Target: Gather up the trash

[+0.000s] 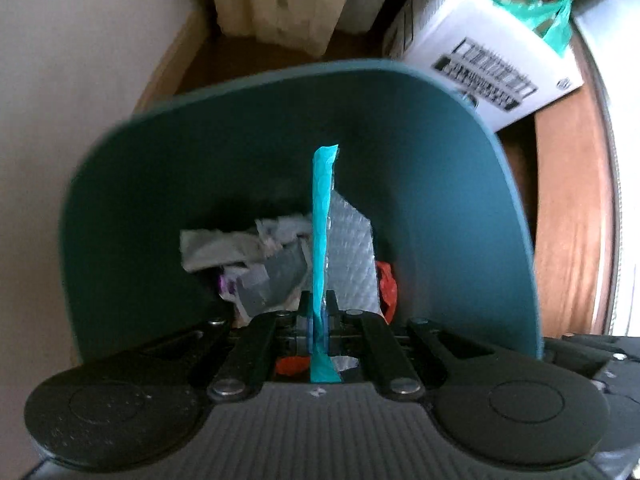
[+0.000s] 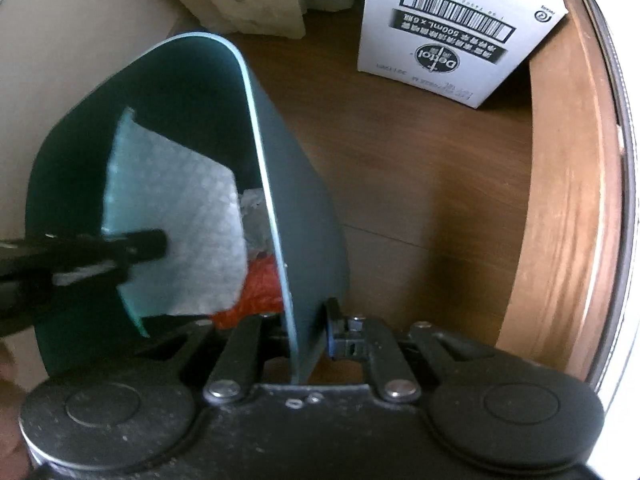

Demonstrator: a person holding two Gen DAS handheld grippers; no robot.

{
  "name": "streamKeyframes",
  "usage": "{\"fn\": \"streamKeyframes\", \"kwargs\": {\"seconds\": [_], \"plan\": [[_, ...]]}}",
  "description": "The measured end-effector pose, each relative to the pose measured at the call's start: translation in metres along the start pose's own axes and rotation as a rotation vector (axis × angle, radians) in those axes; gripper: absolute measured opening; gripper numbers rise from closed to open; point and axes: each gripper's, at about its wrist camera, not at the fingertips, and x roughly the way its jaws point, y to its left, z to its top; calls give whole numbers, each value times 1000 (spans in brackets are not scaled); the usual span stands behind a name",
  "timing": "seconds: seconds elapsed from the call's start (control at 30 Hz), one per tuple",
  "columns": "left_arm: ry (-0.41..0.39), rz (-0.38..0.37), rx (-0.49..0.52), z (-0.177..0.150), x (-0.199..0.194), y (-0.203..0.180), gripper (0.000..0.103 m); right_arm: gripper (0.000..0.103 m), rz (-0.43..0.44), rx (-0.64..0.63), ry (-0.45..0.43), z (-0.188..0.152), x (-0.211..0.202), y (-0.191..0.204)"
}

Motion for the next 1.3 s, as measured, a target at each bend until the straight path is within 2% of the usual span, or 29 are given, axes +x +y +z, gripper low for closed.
{"fn": "streamKeyframes", "kwargs": {"seconds": [0.27,0.4,0.47,0.57,0.6,0.63,0.67,0.7,0.73,0.87,1.0,1.1,1.3], "plan": [[104,54,45,9,45,-17,4,5,-4,44,42,-2,22,-20],[144,90,71,7,56,-17,4,5,-18,79,61,3,29,-16],[166,108,82,5,60,-17,5,5,14,107,58,3,29,-23],[186,121,85,3,62,-17,13,9,24,100,51,4,29,-24],[185,124,83,2,61,-17,21,11,21,98,47,4,27,-25],[181,123,78,1,60,-16,35,13,17,99,43,3,25,-26],[172,119,73,0,57,-16,42,13,16,99,38,2,23,-25],[157,118,69,-1,53,-15,57,13,16,99,35,1,20,-25],[143,118,68,-2,50,-16,65,15,13,100,33,0,16,-23],[112,97,51,-5,32,-15,65,16,9,74,18,-1,4,-21],[73,57,-2,-11,0,-9,65,26,13,17,-15,-6,-21,-20],[38,33,-36,-19,-24,-5,65,28,23,-40,-34,-8,-41,-17],[-67,43,-62,-36,-65,-2,65,47,56,-185,-84,-17,-71,-8]]}}
